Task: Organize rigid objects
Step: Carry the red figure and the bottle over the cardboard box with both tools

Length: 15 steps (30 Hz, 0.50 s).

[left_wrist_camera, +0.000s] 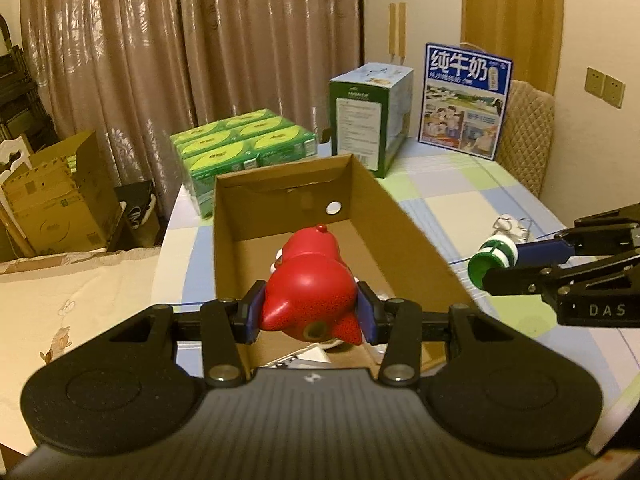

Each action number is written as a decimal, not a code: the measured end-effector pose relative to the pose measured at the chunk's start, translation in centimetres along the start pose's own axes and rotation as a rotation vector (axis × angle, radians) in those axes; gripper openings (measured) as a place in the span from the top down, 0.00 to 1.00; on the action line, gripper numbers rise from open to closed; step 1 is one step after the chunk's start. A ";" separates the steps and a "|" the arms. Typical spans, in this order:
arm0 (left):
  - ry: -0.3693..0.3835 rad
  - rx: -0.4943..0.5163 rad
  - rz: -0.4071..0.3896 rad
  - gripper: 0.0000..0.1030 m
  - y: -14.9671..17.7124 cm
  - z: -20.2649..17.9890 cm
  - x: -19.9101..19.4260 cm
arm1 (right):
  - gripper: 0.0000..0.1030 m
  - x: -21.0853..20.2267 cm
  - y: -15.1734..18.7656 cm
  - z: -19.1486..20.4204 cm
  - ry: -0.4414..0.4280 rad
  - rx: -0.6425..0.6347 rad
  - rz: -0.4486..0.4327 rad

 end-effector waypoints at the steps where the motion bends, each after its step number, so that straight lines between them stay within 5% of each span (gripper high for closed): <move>1: 0.001 -0.001 0.006 0.60 0.1 0.3 0.3 | 0.72 0.6 -0.1 0.2 -0.003 -0.007 0.007; 15: 0.007 0.022 0.067 0.60 0.7 2.2 4.9 | 0.72 6.4 0.4 2.1 -0.003 -0.106 0.087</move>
Point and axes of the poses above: each gripper's, at about its wrist camera, not at the fingertips, and x roughly the way its jaws point, z to its left, y to its underside, the point moved 7 cm from there along x, roughly the way its jaws point, and after that the axes turned 6 degrees about y, right-handed, at the moved point
